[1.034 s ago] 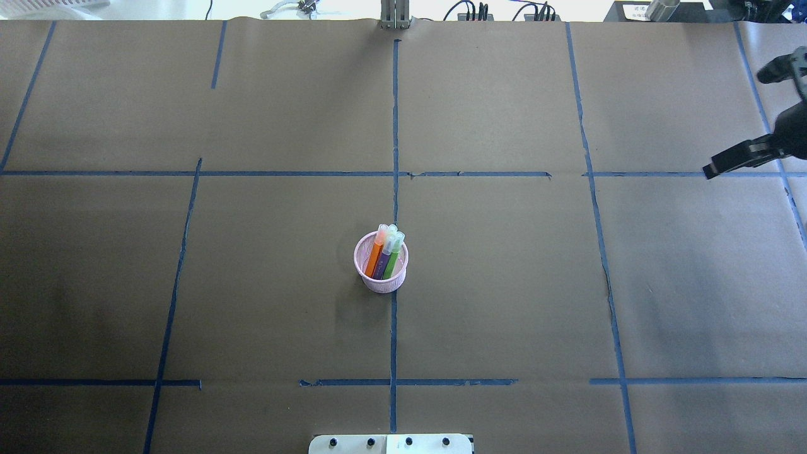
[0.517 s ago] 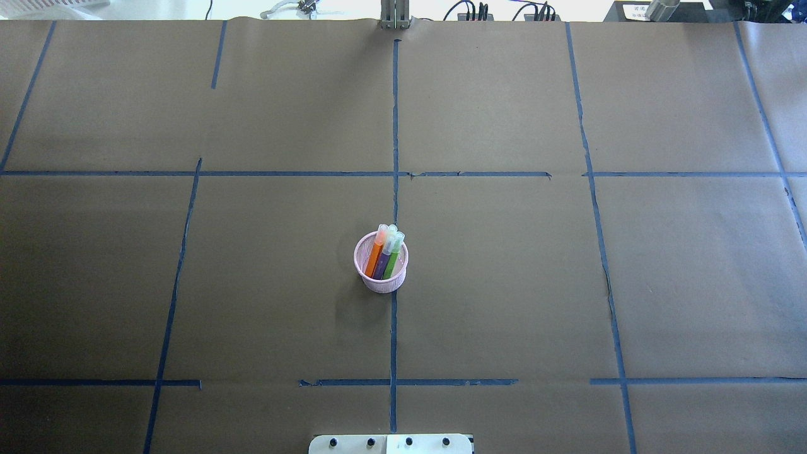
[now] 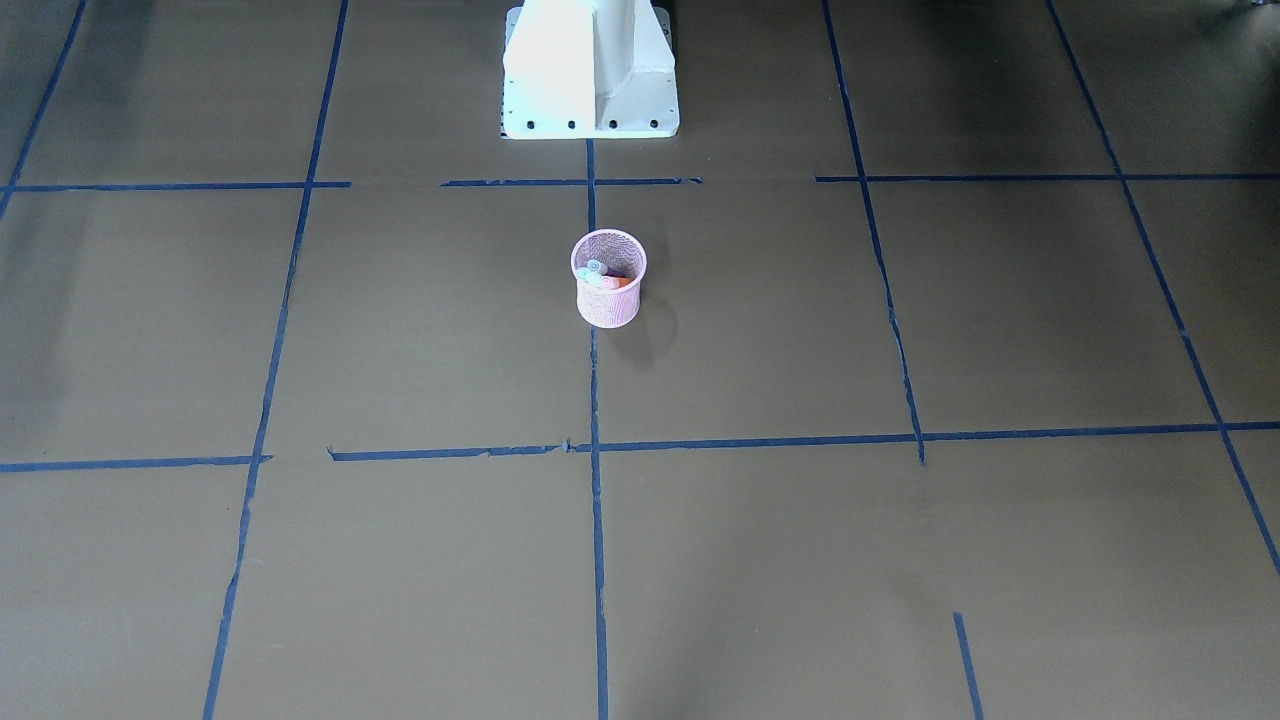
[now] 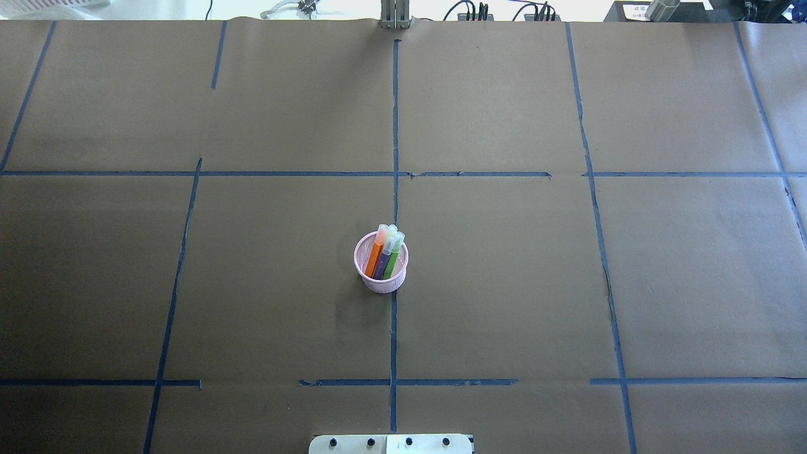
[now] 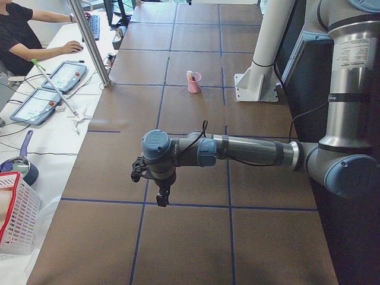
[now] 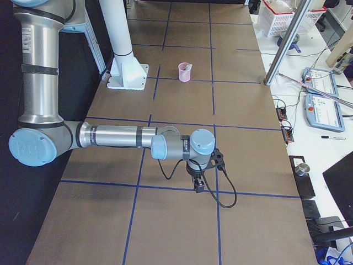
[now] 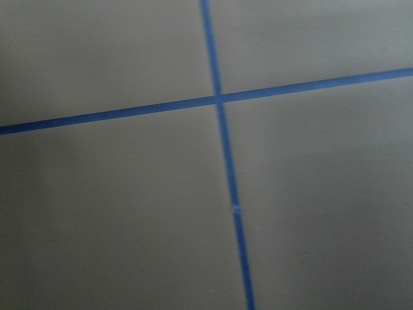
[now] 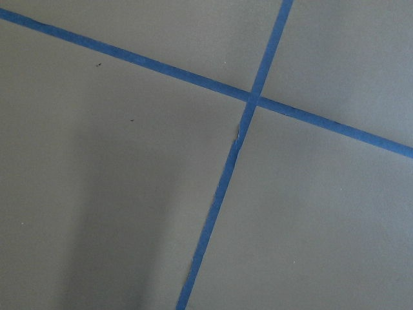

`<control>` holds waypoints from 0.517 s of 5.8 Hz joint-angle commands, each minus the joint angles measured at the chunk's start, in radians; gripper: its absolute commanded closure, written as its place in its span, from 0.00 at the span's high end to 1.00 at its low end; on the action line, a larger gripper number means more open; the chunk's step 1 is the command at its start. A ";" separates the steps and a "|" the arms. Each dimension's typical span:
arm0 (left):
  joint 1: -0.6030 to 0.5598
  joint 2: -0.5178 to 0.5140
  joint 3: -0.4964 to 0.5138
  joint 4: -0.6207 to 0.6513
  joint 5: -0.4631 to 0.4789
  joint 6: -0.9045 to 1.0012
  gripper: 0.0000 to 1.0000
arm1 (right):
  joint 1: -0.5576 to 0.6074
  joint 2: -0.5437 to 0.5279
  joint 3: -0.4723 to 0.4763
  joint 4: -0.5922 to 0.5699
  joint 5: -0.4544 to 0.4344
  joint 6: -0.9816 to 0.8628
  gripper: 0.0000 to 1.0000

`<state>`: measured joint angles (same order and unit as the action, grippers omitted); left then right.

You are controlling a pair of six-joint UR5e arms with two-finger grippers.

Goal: Collect pens into pen holder

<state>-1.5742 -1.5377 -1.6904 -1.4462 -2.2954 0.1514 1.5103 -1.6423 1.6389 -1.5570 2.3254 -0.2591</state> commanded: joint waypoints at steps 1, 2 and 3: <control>0.002 0.002 0.014 0.001 0.005 -0.015 1.00 | 0.001 0.009 0.010 -0.073 0.003 0.026 1.00; 0.000 0.013 -0.003 0.001 -0.004 -0.062 1.00 | 0.001 0.012 0.010 -0.081 0.003 0.111 1.00; 0.002 0.013 0.006 -0.011 -0.007 -0.062 1.00 | 0.001 0.010 0.015 -0.083 0.002 0.126 1.00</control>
<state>-1.5731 -1.5272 -1.6868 -1.4490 -2.2984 0.0999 1.5109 -1.6325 1.6498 -1.6335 2.3280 -0.1633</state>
